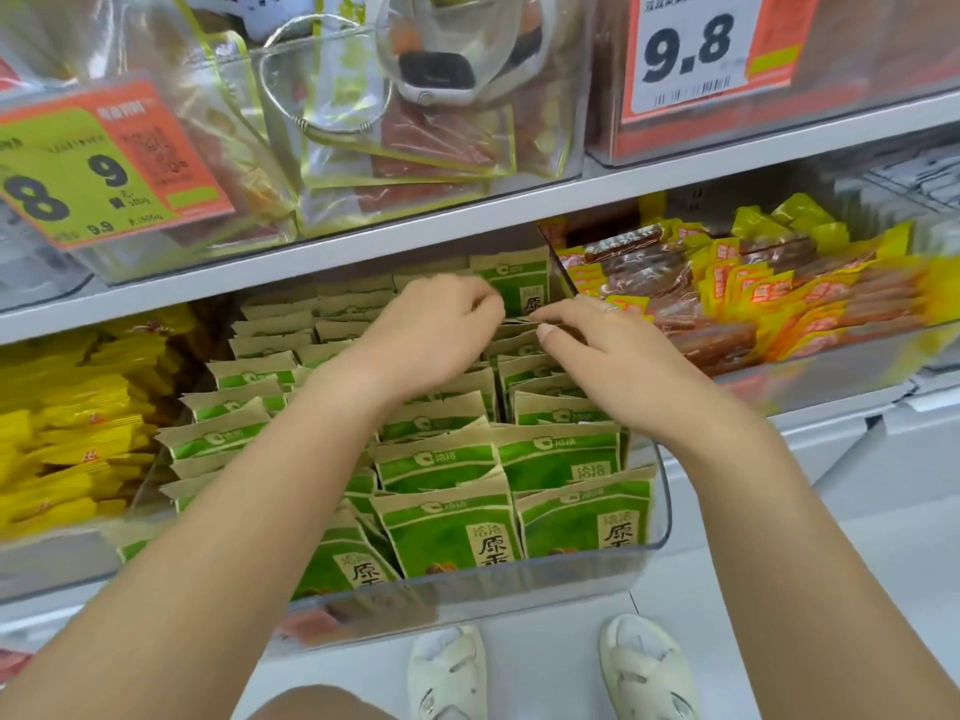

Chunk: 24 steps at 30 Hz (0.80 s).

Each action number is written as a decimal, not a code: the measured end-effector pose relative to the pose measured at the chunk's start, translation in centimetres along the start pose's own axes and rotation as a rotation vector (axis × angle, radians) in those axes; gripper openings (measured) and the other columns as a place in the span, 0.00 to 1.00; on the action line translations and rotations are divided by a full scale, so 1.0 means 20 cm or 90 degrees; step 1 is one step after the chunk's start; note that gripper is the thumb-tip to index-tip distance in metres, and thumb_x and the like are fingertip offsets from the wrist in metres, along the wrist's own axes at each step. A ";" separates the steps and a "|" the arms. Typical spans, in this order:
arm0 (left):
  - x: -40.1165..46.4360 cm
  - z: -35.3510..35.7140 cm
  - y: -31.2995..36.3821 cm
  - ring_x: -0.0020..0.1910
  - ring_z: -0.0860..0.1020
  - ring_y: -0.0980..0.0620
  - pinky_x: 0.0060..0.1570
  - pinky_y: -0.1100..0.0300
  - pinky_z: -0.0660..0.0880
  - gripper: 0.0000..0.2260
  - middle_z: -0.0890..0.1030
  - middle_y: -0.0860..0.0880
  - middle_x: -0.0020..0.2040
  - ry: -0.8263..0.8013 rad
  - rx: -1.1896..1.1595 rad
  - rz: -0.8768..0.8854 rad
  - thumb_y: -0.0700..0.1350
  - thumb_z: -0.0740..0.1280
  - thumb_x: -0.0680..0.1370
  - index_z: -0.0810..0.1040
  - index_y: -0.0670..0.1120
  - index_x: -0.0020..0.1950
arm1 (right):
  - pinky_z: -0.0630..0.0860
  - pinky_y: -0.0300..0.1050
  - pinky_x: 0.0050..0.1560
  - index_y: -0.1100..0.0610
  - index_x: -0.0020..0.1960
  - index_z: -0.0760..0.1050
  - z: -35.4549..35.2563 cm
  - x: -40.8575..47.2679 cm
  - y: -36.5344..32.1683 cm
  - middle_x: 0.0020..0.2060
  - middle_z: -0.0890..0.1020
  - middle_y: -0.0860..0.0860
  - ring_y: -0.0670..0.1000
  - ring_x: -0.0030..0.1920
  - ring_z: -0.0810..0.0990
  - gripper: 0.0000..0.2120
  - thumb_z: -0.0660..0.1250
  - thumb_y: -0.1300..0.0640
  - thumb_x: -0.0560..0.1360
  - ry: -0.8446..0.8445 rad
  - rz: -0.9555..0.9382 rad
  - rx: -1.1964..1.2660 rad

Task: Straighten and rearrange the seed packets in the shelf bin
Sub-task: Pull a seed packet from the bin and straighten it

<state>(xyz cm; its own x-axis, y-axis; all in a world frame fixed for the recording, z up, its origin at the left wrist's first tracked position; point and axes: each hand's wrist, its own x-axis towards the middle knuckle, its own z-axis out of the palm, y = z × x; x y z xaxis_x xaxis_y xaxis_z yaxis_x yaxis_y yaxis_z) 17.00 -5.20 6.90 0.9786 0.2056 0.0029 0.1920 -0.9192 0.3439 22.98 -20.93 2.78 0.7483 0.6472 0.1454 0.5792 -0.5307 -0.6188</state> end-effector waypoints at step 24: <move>-0.03 0.02 0.07 0.57 0.80 0.44 0.49 0.51 0.75 0.13 0.84 0.49 0.57 0.207 0.274 0.112 0.50 0.61 0.83 0.78 0.58 0.66 | 0.70 0.44 0.52 0.53 0.66 0.65 -0.01 -0.02 0.01 0.59 0.77 0.49 0.51 0.59 0.76 0.27 0.69 0.42 0.74 0.189 0.101 0.093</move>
<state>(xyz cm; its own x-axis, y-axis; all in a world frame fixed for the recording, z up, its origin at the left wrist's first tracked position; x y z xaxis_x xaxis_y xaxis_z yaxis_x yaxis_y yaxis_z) 16.78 -6.64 7.03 0.9385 0.0675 0.3385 0.1079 -0.9889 -0.1018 22.98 -21.37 2.68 0.8987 0.3643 0.2440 0.4126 -0.5144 -0.7518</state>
